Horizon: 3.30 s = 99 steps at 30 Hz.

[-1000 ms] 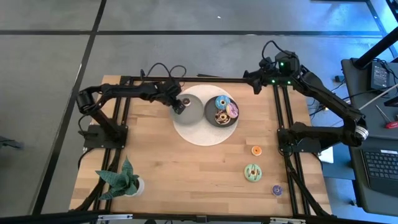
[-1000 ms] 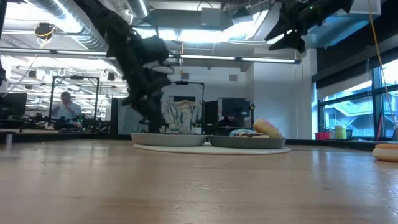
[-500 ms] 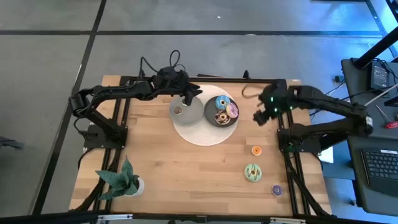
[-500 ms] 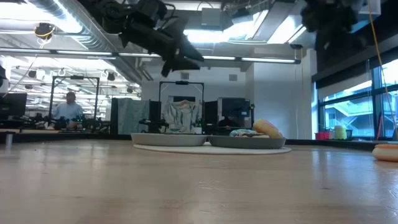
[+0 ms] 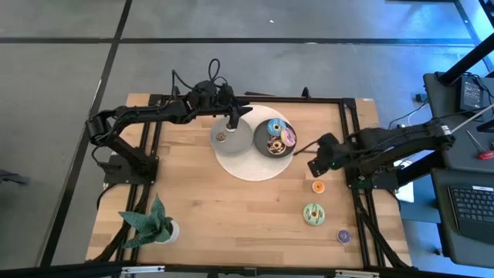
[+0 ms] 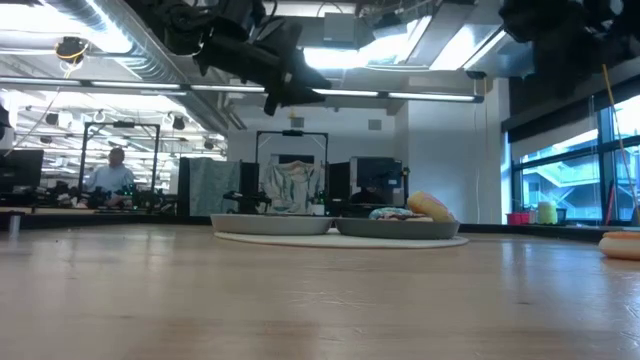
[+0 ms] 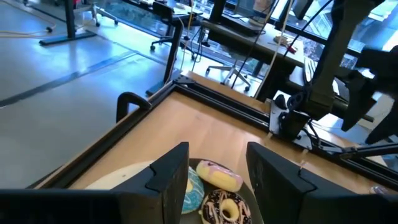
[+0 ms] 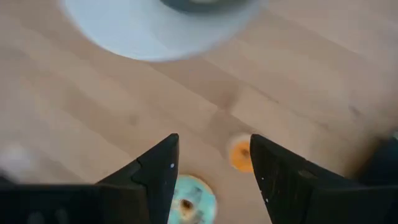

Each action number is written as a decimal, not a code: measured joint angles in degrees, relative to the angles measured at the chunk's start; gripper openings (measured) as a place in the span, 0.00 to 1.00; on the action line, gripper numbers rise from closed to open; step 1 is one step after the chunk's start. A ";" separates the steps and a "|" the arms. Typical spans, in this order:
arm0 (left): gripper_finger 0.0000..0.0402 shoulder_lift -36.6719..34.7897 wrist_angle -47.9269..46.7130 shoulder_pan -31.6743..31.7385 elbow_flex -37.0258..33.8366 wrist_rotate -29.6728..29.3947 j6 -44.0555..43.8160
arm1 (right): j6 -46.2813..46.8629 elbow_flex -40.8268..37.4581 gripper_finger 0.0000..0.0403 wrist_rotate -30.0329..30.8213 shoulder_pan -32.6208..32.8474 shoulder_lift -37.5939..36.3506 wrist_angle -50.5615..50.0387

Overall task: Pick & Place donuts
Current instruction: Put the small orange donut on the gray plate

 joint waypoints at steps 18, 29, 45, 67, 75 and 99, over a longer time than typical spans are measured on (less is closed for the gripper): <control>0.39 0.04 -3.03 -0.04 -0.02 1.99 0.54 | 10.36 -24.27 0.50 -12.05 1.99 2.35 15.84; 0.39 0.04 -3.01 -0.04 -0.04 1.99 0.56 | 11.03 -32.27 0.48 -12.84 1.54 2.91 25.02; 0.39 0.04 -3.01 -0.04 -0.07 1.66 1.56 | 8.72 -29.74 0.16 -13.59 1.52 4.59 27.66; 0.38 0.07 -8.62 -1.41 -0.07 2.49 -6.67 | -35.39 -3.23 0.12 1.07 -20.71 4.54 25.06; 0.36 0.07 -7.08 -5.35 -0.07 2.15 -6.17 | -49.88 -3.48 0.12 0.19 -29.22 9.96 51.31; 0.35 0.07 6.91 -16.82 -0.07 -43.86 12.12 | -58.96 8.09 0.12 1.53 -31.35 23.06 67.66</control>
